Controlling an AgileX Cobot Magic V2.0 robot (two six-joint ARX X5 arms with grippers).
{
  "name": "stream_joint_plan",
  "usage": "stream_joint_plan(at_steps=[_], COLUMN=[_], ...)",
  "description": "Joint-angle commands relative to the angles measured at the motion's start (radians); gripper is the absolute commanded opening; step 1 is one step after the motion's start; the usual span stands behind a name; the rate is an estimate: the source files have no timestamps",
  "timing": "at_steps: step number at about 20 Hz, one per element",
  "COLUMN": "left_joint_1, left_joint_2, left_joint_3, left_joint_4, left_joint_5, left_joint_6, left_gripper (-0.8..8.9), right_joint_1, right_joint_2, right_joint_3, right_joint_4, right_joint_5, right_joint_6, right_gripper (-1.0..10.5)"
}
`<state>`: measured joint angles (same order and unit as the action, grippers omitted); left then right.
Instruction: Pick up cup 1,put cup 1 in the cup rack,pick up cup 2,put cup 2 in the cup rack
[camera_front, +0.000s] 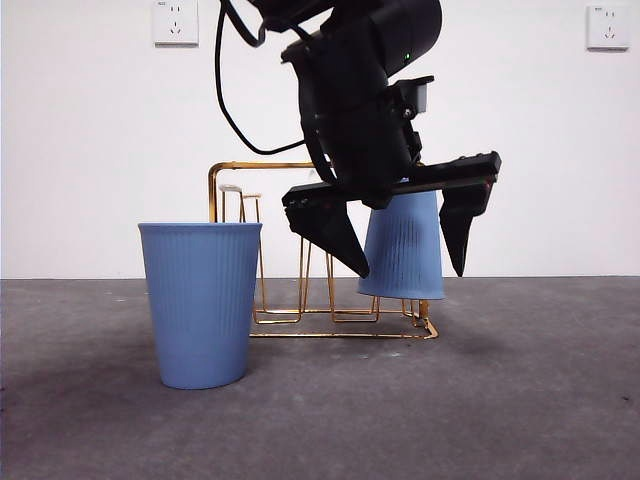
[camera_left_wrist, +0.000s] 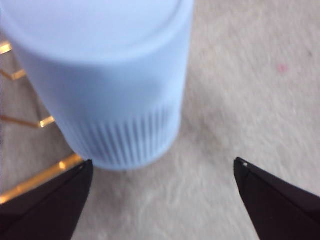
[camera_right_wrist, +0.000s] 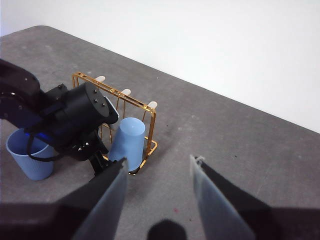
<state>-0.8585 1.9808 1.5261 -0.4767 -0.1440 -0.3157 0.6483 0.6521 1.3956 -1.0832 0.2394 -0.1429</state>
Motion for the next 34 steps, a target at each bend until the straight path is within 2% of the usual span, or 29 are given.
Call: stream_joint_plan(at_steps=[1,10,17,22,28,34], left_joint_1=[-0.003,-0.021,-0.089,-0.123,-0.163,-0.164], left_joint_2=[0.001,-0.04,-0.299,-0.576,-0.879,-1.042], left_joint_3=[0.018,0.069,0.069,0.069,0.069,0.066], left_joint_4=[-0.056,-0.239,-0.291,-0.341,-0.548,-0.78], left_joint_5=[0.033,0.126,0.123,0.075,-0.195,-0.311], left_joint_6=[-0.018,-0.043,-0.027,0.017,0.04,0.023], left_gripper=[4.71,4.71,4.71,4.7,4.7,4.7], right_joint_1=[0.0,0.0,0.0,0.0,0.0,0.007], right_joint_2=[0.0,0.0,0.005,0.093,0.366,0.697], right_joint_3=[-0.009,-0.009,-0.009,-0.009,-0.009,-0.009], right_joint_4=[0.006,0.0,-0.001,0.003,0.115,0.296], right_joint_5=[0.003,0.003,-0.018,-0.142,-0.375,-0.534], right_joint_6=[-0.012,-0.014,0.077,0.169,0.21,0.27], right_gripper=[2.2,2.2,2.2,2.2,2.2,2.3])
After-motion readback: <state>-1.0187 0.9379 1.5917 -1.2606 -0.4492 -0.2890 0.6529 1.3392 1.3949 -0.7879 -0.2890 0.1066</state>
